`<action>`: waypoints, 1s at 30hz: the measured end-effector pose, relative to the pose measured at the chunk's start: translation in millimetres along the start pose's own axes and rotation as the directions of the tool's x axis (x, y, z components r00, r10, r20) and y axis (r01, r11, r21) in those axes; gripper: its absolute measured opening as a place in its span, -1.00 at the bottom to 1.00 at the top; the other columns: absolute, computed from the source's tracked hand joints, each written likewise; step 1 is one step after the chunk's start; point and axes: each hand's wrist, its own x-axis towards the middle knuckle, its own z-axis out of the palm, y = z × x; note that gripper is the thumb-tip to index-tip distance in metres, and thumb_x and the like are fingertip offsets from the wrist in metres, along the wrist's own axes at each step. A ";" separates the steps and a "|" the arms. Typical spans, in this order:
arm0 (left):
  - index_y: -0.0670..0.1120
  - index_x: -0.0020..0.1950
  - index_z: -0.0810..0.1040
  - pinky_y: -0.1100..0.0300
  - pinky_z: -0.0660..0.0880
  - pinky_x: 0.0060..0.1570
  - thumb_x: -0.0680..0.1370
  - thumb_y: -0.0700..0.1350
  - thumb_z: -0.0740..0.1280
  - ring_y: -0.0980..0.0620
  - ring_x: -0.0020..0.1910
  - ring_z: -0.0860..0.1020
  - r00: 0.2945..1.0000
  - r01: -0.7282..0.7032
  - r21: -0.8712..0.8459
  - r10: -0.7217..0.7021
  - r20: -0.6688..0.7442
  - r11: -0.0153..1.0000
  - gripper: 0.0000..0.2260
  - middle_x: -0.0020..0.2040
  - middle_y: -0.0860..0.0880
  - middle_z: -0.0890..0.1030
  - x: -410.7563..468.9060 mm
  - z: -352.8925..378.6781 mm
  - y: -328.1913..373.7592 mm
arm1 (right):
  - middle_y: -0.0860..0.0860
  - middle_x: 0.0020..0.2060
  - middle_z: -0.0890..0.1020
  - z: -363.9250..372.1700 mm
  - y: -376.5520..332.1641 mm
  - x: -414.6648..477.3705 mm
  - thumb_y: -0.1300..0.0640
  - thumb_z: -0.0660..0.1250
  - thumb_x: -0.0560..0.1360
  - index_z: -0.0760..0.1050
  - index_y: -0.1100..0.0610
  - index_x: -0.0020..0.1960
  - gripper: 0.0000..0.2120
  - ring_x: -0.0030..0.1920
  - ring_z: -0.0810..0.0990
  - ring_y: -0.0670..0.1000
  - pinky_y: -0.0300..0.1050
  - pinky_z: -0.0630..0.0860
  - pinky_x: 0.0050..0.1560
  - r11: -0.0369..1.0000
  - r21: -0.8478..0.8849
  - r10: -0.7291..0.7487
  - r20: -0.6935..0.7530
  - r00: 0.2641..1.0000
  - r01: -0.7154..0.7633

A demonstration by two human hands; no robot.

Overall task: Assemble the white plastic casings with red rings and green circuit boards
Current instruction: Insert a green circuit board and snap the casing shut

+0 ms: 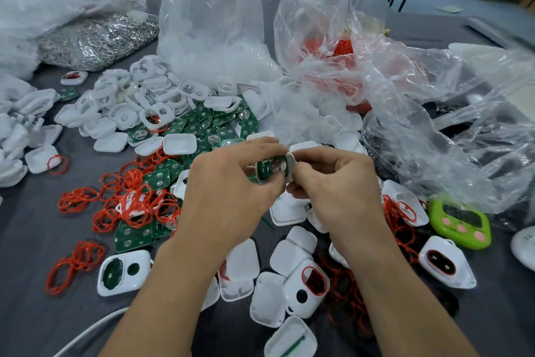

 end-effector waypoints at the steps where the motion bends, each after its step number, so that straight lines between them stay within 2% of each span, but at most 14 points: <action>1: 0.27 0.05 0.71 0.23 0.62 0.06 0.42 -0.04 0.49 0.43 0.11 0.59 1.000 0.014 -0.020 -0.013 0.010 1.000 -0.73 0.08 0.29 0.70 0.2 -0.4 1.4 | -0.04 -0.34 0.74 -0.3 0.6 0.2 0.13 0.48 0.43 0.74 -0.07 -0.16 -0.89 -0.35 0.73 -0.01 -0.08 0.66 -0.21 1.000 0.006 0.015 0.001 1.000 -0.015; 3: 0.34 0.01 0.67 0.30 0.60 0.05 0.42 -0.11 0.50 0.45 0.10 0.59 0.999 0.033 -0.043 -0.031 0.040 0.999 -0.67 0.06 0.33 0.69 0.6 -1.4 3.5 | -0.02 -0.33 0.74 -0.8 1.3 0.5 0.14 0.46 0.41 0.75 -0.04 -0.16 -0.89 -0.34 0.74 -0.01 -0.13 0.65 -0.22 0.999 0.022 0.045 0.007 0.999 -0.045; 5: 0.33 -0.03 0.68 0.32 0.60 0.03 0.44 -0.17 0.52 0.42 0.05 0.62 0.996 0.076 -0.067 -0.072 0.051 0.995 -0.65 0.04 0.37 0.68 1.5 -1.8 2.8 | -0.01 -0.33 0.74 -1.4 1.5 0.6 0.14 0.46 0.40 0.75 -0.03 -0.17 -0.88 -0.34 0.73 -0.01 -0.16 0.64 -0.23 0.996 0.044 0.074 0.019 0.997 -0.075; 8: 0.23 -0.03 0.74 0.42 0.57 -0.07 0.47 -0.18 0.53 0.37 -0.11 0.66 0.986 0.164 -0.095 -0.163 0.014 0.982 -0.72 0.02 0.40 0.67 2.7 -2.2 0.6 | 0.02 -0.34 0.74 -1.7 1.5 1.4 0.17 0.43 0.38 0.75 -0.03 -0.18 -0.85 -0.37 0.72 0.01 -0.17 0.63 -0.24 0.990 0.078 0.114 0.013 0.993 -0.115; 10: 0.21 -0.01 0.75 0.47 0.55 -0.10 0.46 -0.12 0.54 0.38 -0.15 0.65 0.981 0.192 -0.078 -0.194 -0.027 0.978 -0.77 -0.05 0.40 0.68 2.6 -3.9 -0.2 | 0.04 -0.34 0.74 -1.9 1.9 2.0 0.22 0.44 0.41 0.74 0.04 -0.18 -0.87 -0.36 0.72 0.02 -0.15 0.63 -0.24 0.986 0.093 0.137 -0.014 0.990 -0.135; 14: 0.25 0.01 0.73 0.28 0.62 -0.03 0.38 0.00 0.58 0.34 -0.13 0.66 0.976 0.212 -0.027 -0.213 -0.040 0.977 -0.75 -0.13 0.37 0.69 2.1 -5.3 1.0 | 0.01 -0.34 0.74 -3.5 0.6 1.1 0.23 0.47 0.45 0.73 0.06 -0.13 -0.90 -0.35 0.73 0.01 -0.16 0.65 -0.23 0.989 0.084 0.123 -0.050 0.991 -0.118; 16: 0.25 0.08 0.72 0.39 0.58 -0.01 0.35 0.06 0.58 0.42 -0.08 0.63 0.975 0.223 -0.013 -0.223 -0.011 0.975 -0.68 -0.10 0.42 0.67 2.1 -4.1 2.0 | 0.01 -0.33 0.74 -3.0 -1.5 0.4 0.19 0.49 0.44 0.74 0.05 -0.15 -0.93 -0.35 0.74 0.01 -0.16 0.66 -0.23 0.992 0.084 0.102 -0.041 0.994 -0.099; 18: 0.22 0.14 0.72 0.52 0.51 -0.02 0.36 0.03 0.59 0.48 -0.04 0.60 0.971 0.238 -0.030 -0.237 0.034 0.971 -0.64 -0.08 0.42 0.66 2.5 -3.0 1.3 | 0.01 -0.34 0.74 -1.9 -3.0 0.1 0.14 0.47 0.38 0.74 0.05 -0.15 -0.92 -0.35 0.73 0.02 -0.17 0.65 -0.25 0.991 0.089 0.099 -0.029 0.995 -0.096; 20: 0.21 0.11 0.73 0.47 0.54 -0.10 0.39 -0.01 0.59 0.40 -0.09 0.64 0.963 0.265 -0.054 -0.262 0.060 0.963 -0.69 -0.14 0.31 0.70 3.5 -3.6 0.3 | 0.03 -0.34 0.74 -0.9 -3.6 0.4 0.10 0.43 0.32 0.74 0.06 -0.15 -0.85 -0.36 0.73 0.02 -0.20 0.63 -0.27 0.989 0.104 0.106 -0.022 0.994 -0.103; 22: 0.21 0.07 0.74 0.39 0.54 -0.21 0.40 -0.01 0.59 0.28 -0.24 0.65 0.958 0.285 -0.076 -0.280 0.069 0.956 -0.74 -0.23 0.21 0.71 4.4 -4.6 -0.2 | 0.05 -0.33 0.74 -0.9 -4.2 0.2 0.11 0.43 0.32 0.74 0.07 -0.15 -0.85 -0.36 0.72 0.04 -0.21 0.63 -0.28 0.987 0.118 0.108 -0.009 0.994 -0.106; 25: 0.19 0.05 0.74 0.26 0.61 -0.18 0.41 -0.03 0.60 0.17 -0.23 0.68 0.946 0.321 -0.124 -0.312 0.091 0.939 -0.75 -0.23 0.17 0.72 4.9 -5.6 -0.5 | 0.06 -0.33 0.74 -1.8 -5.0 -1.0 0.21 0.47 0.42 0.74 0.07 -0.16 -0.91 -0.37 0.72 0.03 -0.23 0.62 -0.29 0.986 0.131 0.100 0.013 0.995 -0.101; 30: 0.07 0.03 0.76 0.24 0.62 -0.21 0.42 -0.18 0.60 0.14 -0.28 0.66 0.923 0.381 -0.230 -0.355 0.146 0.896 -0.75 -0.19 0.09 0.75 6.4 -7.2 0.1 | 0.09 -0.33 0.74 -3.1 -8.5 -2.7 0.30 0.45 0.49 0.74 0.08 -0.17 -0.83 -0.38 0.71 0.03 -0.22 0.61 -0.30 0.986 0.143 0.085 0.036 0.996 -0.089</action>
